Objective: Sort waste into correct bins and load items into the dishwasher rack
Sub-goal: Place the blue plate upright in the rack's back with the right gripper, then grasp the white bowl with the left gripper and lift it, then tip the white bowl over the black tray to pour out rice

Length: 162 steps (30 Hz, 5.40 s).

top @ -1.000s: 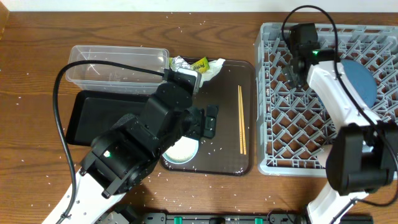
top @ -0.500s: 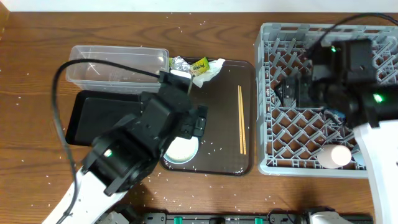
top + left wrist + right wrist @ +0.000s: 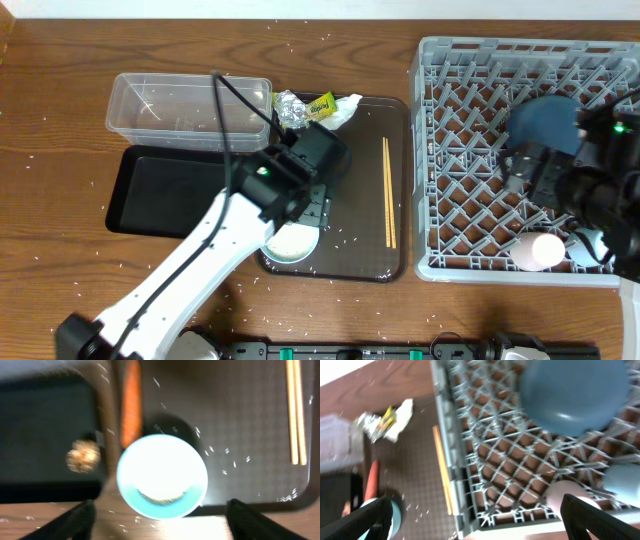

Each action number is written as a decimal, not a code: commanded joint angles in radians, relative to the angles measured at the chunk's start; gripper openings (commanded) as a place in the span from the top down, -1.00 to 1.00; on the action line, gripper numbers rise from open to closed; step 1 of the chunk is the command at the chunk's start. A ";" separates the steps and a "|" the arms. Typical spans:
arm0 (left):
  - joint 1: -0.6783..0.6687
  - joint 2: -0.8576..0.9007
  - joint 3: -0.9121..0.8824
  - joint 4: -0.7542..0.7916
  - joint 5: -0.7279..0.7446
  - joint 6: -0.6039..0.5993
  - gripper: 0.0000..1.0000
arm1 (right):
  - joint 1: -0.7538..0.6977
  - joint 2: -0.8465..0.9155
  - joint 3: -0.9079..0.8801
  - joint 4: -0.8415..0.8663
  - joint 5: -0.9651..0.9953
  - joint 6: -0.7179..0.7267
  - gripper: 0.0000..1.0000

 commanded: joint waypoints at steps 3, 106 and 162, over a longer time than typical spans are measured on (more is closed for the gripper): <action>-0.023 0.091 -0.112 0.088 0.158 0.035 -0.44 | -0.089 -0.002 0.006 0.008 0.021 0.034 -0.98; 1.352 0.129 -0.496 0.542 1.685 0.749 0.88 | -0.105 0.038 0.005 -0.009 0.019 0.040 -0.98; 0.980 0.117 -0.492 0.594 0.709 0.455 0.70 | -0.105 0.038 0.005 0.006 0.008 0.059 -0.98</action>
